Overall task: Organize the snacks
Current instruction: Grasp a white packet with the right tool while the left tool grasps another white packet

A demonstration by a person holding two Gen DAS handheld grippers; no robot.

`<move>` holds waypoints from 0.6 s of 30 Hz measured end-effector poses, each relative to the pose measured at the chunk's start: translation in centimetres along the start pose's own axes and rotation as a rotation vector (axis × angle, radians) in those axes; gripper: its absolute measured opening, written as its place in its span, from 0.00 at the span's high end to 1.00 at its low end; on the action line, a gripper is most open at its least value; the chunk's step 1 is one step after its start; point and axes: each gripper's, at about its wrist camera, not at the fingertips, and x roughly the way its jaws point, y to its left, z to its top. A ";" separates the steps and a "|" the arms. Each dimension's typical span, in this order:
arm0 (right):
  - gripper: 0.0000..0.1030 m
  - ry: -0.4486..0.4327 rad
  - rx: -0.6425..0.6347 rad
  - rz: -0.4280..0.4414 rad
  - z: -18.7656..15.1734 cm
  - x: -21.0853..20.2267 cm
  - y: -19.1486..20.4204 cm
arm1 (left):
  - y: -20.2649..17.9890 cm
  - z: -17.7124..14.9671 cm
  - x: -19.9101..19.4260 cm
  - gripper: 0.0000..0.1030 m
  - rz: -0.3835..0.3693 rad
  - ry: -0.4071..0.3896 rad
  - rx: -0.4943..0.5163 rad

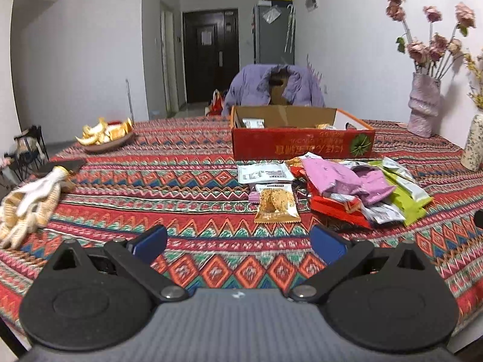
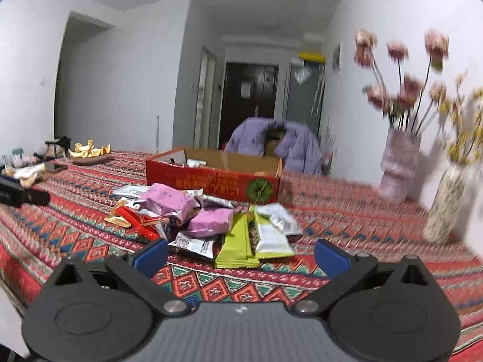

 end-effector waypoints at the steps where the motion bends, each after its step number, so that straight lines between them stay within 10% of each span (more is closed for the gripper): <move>1: 0.00 0.019 0.034 0.002 0.3 0.9 -0.7 | 0.0 0.5 1.0 0.00 -0.002 0.008 -0.003; 18: 0.21 0.227 0.099 0.049 4.2 19.4 -8.6 | 0.0 7.7 19.9 0.05 -0.152 0.151 -0.125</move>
